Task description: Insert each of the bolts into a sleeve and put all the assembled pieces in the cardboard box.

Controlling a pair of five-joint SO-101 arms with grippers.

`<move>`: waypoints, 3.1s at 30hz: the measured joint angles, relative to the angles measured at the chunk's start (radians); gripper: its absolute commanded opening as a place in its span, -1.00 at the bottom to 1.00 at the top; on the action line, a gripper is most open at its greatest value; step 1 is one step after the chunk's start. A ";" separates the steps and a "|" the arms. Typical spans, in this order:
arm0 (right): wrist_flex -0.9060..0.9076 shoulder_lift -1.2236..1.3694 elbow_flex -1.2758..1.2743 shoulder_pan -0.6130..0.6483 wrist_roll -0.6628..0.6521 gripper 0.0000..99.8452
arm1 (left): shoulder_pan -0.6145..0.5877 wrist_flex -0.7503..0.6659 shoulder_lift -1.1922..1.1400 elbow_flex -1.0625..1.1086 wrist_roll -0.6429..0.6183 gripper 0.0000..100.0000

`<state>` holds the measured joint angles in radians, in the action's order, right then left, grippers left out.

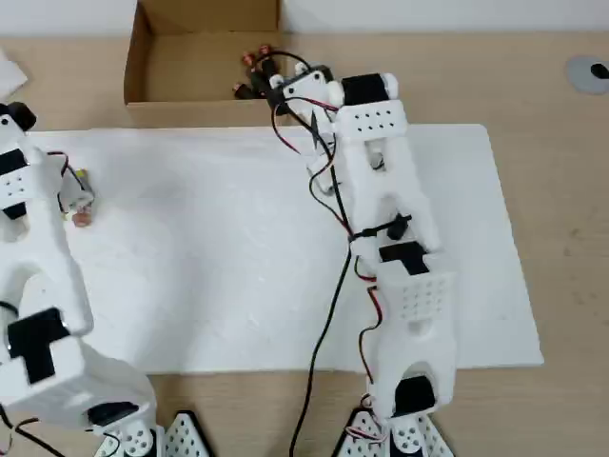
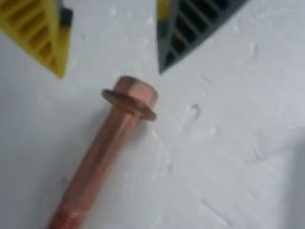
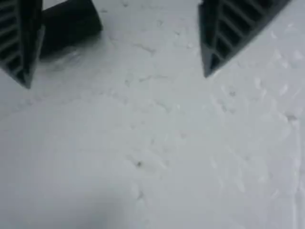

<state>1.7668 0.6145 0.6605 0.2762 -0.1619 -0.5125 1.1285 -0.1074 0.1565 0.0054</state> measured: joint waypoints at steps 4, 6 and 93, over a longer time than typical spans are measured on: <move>0.000 0.000 -0.011 0.000 0.000 -0.46 | -0.048 -0.006 -0.100 -0.080 0.021 -0.71; 0.000 0.000 -0.011 0.000 0.000 -0.46 | -0.060 -0.006 -0.150 -0.121 0.023 -0.71; 0.000 0.000 -0.015 -0.118 0.000 -0.46 | 0.331 0.377 -1.017 -1.370 1.521 -0.71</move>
<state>1.7668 0.6145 0.6452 0.1580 -0.1619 -0.1811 1.5060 -1.1247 -1.2137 1.5259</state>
